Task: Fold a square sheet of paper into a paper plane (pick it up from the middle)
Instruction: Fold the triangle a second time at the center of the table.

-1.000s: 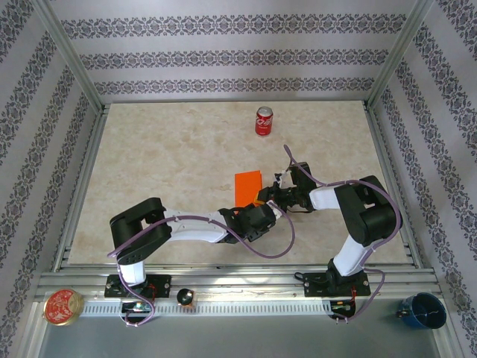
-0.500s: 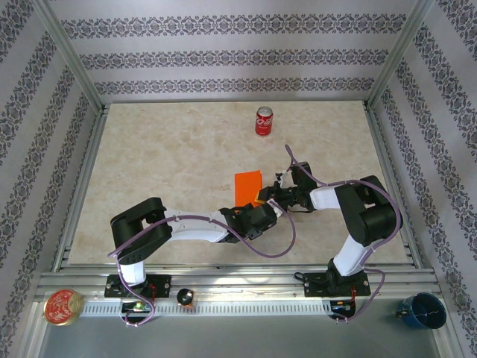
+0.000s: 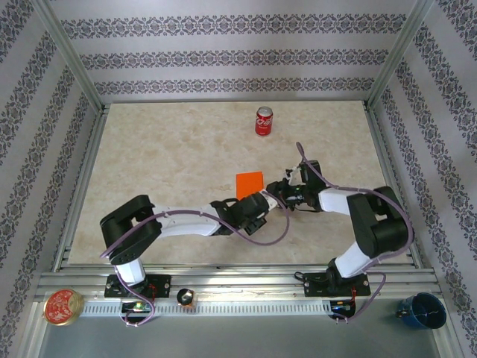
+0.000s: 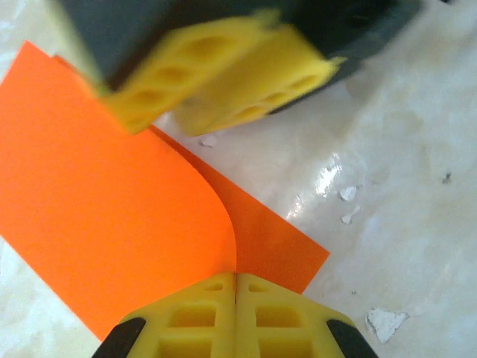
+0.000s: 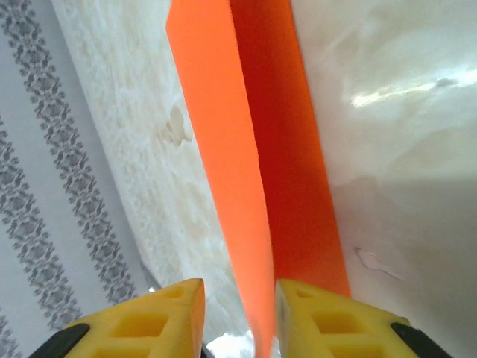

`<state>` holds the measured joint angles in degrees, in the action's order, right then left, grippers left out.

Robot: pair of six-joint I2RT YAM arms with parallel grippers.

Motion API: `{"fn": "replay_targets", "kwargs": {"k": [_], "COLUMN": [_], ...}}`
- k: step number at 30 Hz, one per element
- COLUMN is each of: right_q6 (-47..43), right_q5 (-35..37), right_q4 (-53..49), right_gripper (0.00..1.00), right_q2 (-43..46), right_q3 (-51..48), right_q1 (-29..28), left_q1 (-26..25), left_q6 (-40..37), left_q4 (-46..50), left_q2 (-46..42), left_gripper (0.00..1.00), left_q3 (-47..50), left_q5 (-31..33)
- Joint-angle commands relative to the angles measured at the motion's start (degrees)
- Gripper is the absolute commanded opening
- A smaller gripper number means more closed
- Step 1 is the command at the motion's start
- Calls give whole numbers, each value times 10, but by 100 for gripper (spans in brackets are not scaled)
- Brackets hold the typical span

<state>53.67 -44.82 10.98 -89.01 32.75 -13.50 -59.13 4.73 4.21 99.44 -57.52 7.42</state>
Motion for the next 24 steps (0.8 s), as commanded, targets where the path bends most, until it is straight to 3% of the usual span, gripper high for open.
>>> {"fn": "replay_targets", "kwargs": {"k": [1, 5, 11, 18, 24], "right_q6": [-44, -73, -112, -112, -108], "right_q5": [99, 193, 152, 118, 124], "right_q4": [-64, -113, -159, -134, -123], "right_gripper": [34, 35, 25, 2, 0], "right_q2": [67, 173, 248, 191, 123], "right_q3": [-30, -65, -79, -67, -41], "right_q1": [6, 0, -9, -79, -114], "left_q1": [39, 85, 115, 124, 126], "left_q6": [70, 114, 155, 175, 181], "left_q4": [-49, -93, -127, -139, -136], "left_q2": [-42, -62, -61, -56, -53], "left_gripper": [0, 0, 0, 0, 0], "left_q3": [30, 60, 74, 81, 83], "left_q5": [-109, -206, -271, -283, -280]}}
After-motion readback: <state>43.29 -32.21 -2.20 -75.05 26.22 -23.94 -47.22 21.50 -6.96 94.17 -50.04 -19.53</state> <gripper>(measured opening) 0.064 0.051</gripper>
